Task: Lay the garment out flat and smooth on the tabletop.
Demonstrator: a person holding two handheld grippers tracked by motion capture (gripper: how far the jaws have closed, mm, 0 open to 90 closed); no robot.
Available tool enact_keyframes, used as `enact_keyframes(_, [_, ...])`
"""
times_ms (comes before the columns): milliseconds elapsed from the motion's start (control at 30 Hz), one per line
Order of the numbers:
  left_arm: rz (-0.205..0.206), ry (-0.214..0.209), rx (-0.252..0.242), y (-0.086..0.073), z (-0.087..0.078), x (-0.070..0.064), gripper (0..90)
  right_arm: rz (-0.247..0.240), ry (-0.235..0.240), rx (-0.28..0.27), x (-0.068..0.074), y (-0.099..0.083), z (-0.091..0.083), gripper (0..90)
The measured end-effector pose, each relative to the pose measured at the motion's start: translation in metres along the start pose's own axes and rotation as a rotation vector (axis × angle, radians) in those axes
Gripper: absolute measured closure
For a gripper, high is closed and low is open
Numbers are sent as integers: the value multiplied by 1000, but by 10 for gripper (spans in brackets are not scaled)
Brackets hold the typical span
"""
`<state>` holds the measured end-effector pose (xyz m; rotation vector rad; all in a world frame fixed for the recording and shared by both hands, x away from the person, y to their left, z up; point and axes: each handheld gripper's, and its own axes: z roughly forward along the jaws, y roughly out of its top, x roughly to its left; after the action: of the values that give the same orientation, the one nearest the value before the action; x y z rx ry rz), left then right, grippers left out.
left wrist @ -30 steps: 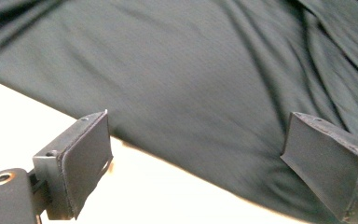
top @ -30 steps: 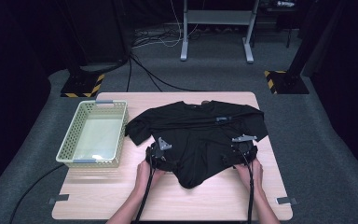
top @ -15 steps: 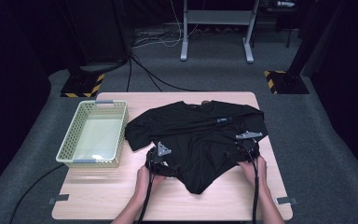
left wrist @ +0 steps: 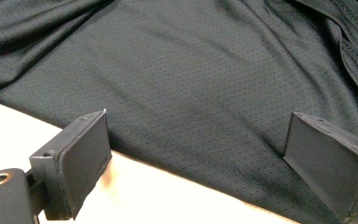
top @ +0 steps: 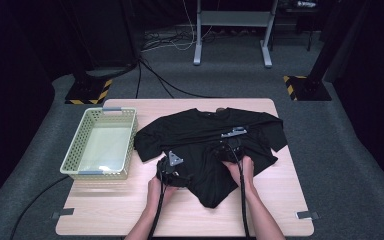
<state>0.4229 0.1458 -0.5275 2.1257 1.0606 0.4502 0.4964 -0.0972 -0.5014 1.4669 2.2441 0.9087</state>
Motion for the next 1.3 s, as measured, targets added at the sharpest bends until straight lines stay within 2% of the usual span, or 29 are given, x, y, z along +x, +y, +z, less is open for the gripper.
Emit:
enact_keyframes(167, [4, -5, -1, 0, 0, 1, 72, 9, -16, -3, -4, -1, 7, 643])
enact_keyframes(333, [5, -10, -1, 0, 0, 1, 77, 25, 16, -30, -10, -6, 4, 804])
enact_keyframes(433, [3, -10, -4, 0, 0, 1, 78, 33, 32, -47, -12, -9, 1, 850])
enact_keyframes(800, [5, -9, -2, 0, 0, 1, 79, 8, 54, -131, -15, -17, -28, 868])
enact_keyframes(967, [5, -9, -2, 0, 0, 1, 79, -10, 59, -150, -14, -21, -39, 868])
enact_keyframes(1300, [1, -9, -3, 0, 0, 1, 83, -12, 67, -176, -16, -34, -53, 868])
